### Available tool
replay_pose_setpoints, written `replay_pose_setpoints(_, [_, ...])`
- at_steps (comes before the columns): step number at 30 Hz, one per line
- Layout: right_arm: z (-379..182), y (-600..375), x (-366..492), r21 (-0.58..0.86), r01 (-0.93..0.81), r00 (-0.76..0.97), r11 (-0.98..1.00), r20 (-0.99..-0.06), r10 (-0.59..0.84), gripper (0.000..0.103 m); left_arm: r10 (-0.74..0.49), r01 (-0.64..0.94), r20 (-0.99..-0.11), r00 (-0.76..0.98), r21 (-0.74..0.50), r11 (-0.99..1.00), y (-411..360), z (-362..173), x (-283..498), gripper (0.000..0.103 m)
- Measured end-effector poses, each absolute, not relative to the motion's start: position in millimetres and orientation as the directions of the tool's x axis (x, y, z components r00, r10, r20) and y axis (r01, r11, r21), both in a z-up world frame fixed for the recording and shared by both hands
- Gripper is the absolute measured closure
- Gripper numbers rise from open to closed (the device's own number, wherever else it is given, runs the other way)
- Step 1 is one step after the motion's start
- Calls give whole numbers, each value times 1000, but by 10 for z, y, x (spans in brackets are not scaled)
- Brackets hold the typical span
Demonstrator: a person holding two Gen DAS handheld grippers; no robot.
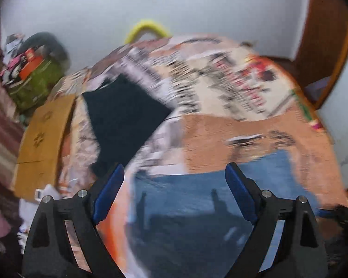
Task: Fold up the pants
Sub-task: 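Lay the waistband onto the folded legs and open the left gripper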
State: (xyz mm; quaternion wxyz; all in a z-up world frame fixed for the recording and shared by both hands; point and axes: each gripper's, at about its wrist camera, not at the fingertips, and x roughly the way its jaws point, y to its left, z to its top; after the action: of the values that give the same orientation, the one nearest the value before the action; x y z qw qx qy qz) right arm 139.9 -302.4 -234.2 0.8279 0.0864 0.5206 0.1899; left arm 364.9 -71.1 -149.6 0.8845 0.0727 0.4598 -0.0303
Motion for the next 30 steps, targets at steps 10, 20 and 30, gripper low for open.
replay_pose_setpoints(10, [-2357, -2844, 1401, 333, -236, 341, 913, -851, 399, 30, 189, 146, -919, 346, 252, 957, -279, -2691, 4232, 10])
replay_pose_setpoints(20, [-2233, -2783, 1463, 297, -227, 376, 928, -852, 365, 30, 148, 160, -932, 331, 210, 964, 261, -2670, 3598, 1])
replay_pose_setpoints(30, [-1975, -2631, 1326, 267, -280, 431, 922, -823, 369, 30, 37, 126, -943, 331, 83, 989, 472, -2392, 2428, 1])
